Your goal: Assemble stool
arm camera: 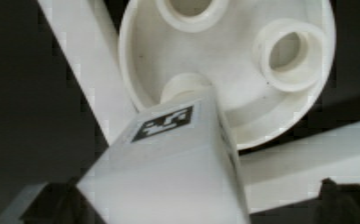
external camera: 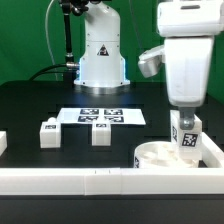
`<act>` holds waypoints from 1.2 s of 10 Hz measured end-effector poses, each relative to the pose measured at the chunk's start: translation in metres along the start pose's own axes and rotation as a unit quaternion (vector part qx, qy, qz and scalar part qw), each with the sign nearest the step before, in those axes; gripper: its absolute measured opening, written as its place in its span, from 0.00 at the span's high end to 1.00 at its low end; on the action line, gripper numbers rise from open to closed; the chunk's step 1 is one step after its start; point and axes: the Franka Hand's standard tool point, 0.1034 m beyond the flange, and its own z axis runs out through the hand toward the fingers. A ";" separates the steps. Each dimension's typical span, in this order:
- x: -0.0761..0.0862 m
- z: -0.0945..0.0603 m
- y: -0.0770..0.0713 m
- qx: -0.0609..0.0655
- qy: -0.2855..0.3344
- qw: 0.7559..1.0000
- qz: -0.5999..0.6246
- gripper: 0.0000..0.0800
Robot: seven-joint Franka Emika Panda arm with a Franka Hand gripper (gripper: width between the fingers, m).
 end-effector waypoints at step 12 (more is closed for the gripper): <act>-0.003 0.004 -0.001 0.002 -0.006 0.999 -0.042 0.58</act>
Offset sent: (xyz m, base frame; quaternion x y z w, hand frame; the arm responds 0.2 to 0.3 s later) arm 0.0018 0.0088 -0.0004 -0.0148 0.0102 -0.1389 0.9901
